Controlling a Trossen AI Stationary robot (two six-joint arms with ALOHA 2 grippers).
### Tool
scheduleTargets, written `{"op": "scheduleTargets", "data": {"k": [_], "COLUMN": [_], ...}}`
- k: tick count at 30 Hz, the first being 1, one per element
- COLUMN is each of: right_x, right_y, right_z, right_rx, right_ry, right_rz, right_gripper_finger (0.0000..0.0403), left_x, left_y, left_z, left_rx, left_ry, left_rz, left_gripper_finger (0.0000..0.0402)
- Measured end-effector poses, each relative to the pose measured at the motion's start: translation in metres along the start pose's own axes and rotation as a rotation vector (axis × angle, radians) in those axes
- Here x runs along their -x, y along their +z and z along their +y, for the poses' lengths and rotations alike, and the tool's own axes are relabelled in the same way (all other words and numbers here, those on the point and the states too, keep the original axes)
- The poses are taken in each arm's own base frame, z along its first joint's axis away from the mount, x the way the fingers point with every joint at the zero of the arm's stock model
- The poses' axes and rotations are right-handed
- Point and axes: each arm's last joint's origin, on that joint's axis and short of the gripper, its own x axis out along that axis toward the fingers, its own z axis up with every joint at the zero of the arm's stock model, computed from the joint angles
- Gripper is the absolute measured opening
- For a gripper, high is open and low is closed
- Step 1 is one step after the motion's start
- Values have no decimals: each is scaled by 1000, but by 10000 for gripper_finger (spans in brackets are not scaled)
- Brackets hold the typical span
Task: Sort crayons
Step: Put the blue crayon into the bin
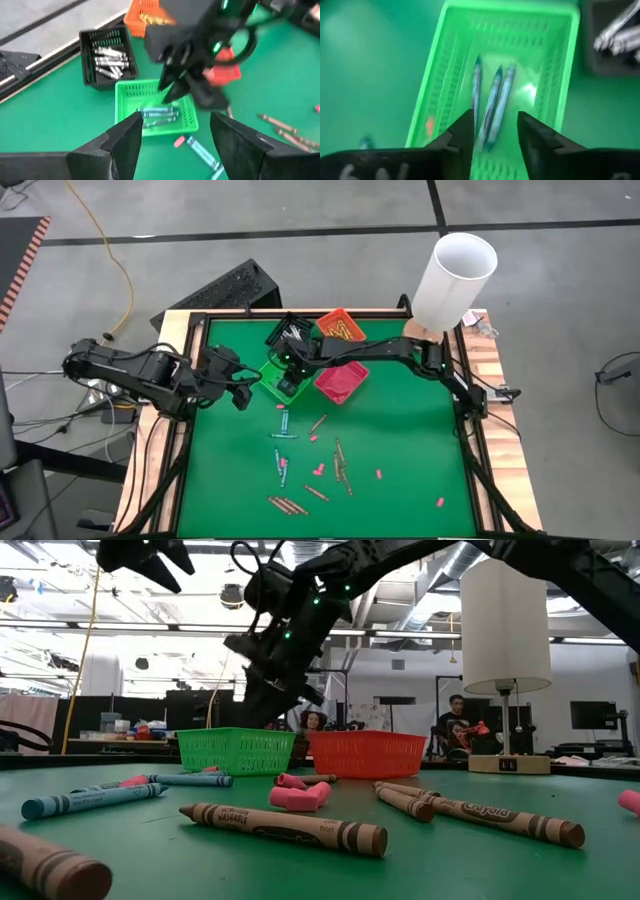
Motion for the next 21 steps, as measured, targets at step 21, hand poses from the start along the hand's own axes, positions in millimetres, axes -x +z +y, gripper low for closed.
{"op": "scheduleTargets", "data": {"k": [21], "right_x": [339], "right_y": [-21], "right_z": [8], "right_rx": [57], "right_ry": [50], "right_rz": [-404], "right_gripper_finger": [161], "left_x": [-67], "left_y": [-45], "left_z": [-77], "left_rx": [-590], "left_ry": [-134], "left_rz": [221], "left_gripper_finger": [222]}}
